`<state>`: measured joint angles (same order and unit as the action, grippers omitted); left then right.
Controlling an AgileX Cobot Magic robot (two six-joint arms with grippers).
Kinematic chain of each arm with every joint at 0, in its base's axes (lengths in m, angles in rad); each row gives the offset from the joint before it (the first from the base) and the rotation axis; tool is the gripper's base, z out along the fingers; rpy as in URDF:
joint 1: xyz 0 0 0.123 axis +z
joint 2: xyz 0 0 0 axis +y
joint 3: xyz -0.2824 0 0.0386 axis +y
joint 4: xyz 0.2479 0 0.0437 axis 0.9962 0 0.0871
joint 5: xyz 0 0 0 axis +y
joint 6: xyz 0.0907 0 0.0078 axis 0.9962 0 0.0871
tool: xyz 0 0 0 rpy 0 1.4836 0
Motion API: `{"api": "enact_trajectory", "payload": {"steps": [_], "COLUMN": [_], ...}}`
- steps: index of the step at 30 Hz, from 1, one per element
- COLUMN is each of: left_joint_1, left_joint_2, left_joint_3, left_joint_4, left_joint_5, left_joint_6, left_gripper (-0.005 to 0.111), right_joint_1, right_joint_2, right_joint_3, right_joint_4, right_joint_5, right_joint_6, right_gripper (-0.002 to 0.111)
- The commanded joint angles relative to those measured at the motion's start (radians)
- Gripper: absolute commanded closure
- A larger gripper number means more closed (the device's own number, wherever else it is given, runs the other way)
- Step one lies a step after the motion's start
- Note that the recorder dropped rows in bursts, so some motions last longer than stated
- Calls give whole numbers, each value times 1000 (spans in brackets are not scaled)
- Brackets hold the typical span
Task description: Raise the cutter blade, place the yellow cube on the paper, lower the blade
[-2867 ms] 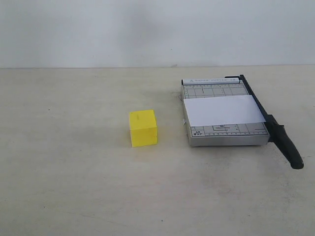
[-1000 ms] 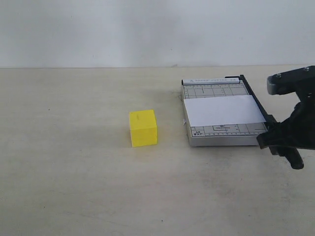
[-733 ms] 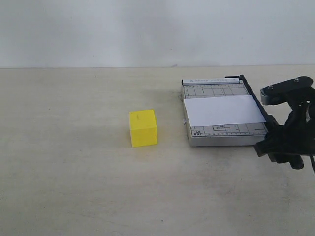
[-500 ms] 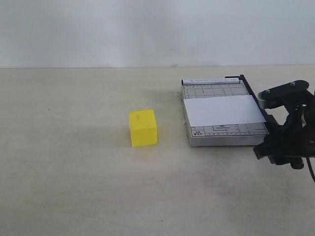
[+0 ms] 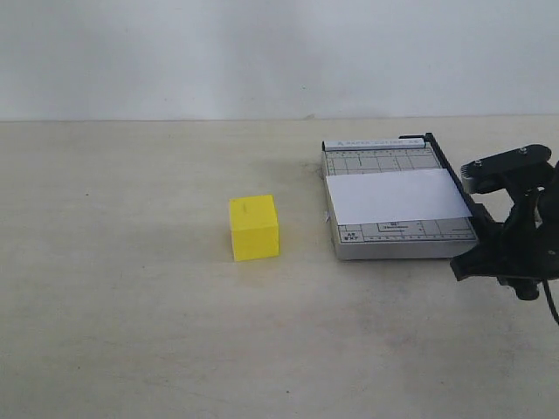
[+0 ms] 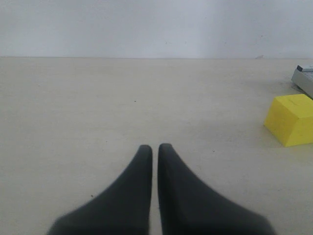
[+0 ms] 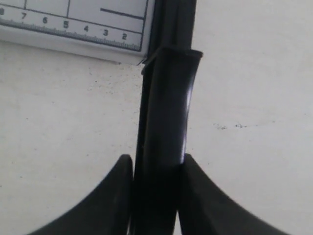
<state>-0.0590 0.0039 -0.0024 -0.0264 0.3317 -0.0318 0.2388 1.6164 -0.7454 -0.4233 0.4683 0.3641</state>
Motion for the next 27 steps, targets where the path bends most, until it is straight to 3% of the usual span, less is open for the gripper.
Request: {"api": "enact_trajectory", "payload": {"steps": [1,10,22,24,27], "left_joint_1": [4,4,4,4,4], "left_joint_2": [-4,-4,-4,-4,-4], "left_joint_3": [2,2,2,2,2], "left_joint_4": [-3,-3,-3,-3,-3], "left_joint_5": [-17,-17,-17,-17,-17], "left_joint_6": [0,0,0,0,0], "left_gripper": [102,102,102,102,102], "right_joint_1": [-1,-1,-1,-1,-1], "right_joint_2": [-43,-194,-202,-202,-202], "right_joint_3": [-17,-122,-144,-144,-144], "right_joint_4": [-25,-36,-38,-31,-27], "right_joint_5": [-21,-14,11,11,13], "right_joint_6": [-10,-14,-26,-28,-40], "right_gripper": [103,103,102,94,61]}}
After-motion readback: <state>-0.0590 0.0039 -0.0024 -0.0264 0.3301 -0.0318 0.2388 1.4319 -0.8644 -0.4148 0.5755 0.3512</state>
